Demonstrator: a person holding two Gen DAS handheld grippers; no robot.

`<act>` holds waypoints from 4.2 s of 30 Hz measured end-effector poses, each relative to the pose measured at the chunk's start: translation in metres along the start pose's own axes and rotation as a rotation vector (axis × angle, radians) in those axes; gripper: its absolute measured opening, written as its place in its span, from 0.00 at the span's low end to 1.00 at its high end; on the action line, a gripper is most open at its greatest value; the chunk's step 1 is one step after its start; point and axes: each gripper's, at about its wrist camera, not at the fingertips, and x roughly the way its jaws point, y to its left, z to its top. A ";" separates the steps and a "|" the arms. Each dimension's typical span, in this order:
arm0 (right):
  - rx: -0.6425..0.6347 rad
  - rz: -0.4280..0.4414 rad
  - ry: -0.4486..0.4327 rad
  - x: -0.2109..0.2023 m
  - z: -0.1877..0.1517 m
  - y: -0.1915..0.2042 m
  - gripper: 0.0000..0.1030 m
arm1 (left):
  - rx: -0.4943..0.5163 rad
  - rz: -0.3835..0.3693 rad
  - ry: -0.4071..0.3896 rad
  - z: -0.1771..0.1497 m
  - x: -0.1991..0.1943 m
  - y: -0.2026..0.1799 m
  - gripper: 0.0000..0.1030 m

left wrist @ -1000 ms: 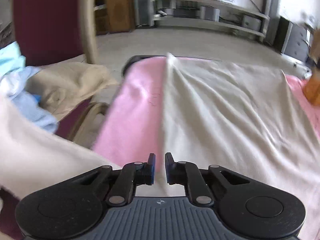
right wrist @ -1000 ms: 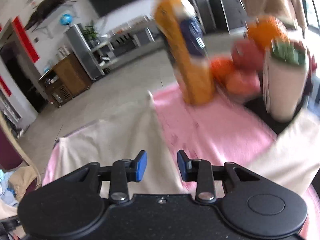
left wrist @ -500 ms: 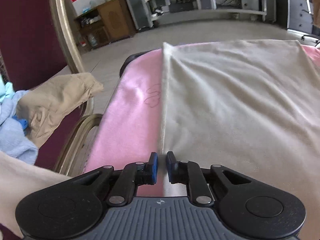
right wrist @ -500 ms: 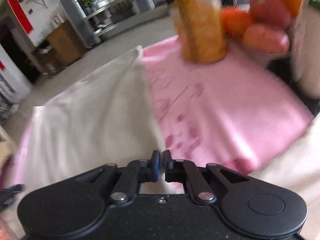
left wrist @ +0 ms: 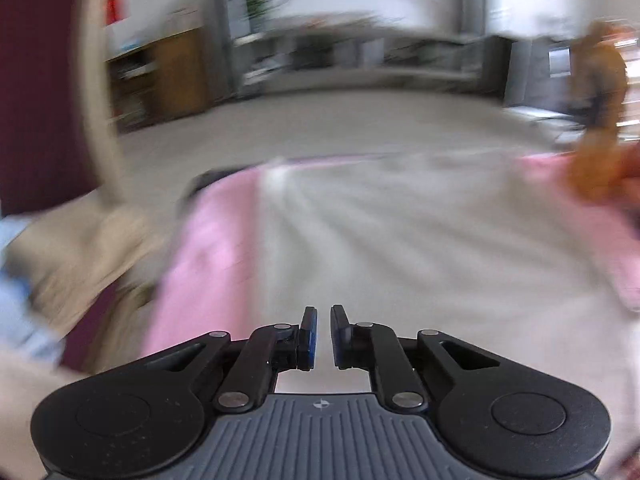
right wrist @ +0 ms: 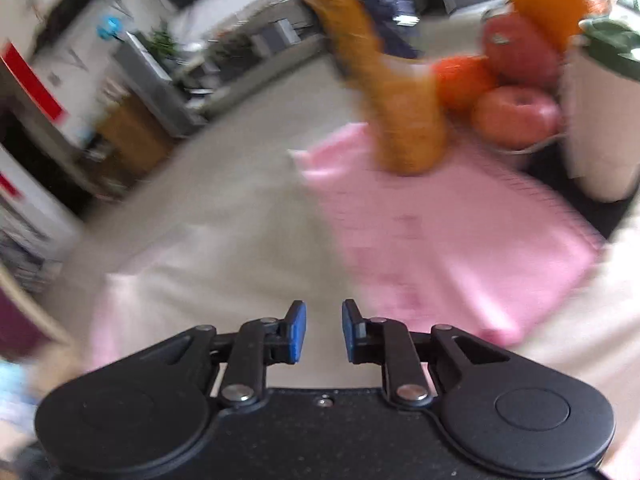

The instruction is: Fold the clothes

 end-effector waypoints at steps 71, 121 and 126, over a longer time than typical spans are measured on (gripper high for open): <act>-0.436 -0.082 0.092 -0.068 -0.201 0.030 0.23 | 0.125 0.147 0.078 -0.169 -0.099 -0.078 0.25; 0.003 0.139 -0.183 -0.208 -0.093 -0.010 0.29 | 0.041 -0.004 0.019 -0.073 -0.154 -0.117 0.30; 0.176 0.109 -0.321 -0.206 -0.041 -0.064 0.36 | 0.115 -0.043 0.015 -0.049 -0.144 -0.170 0.33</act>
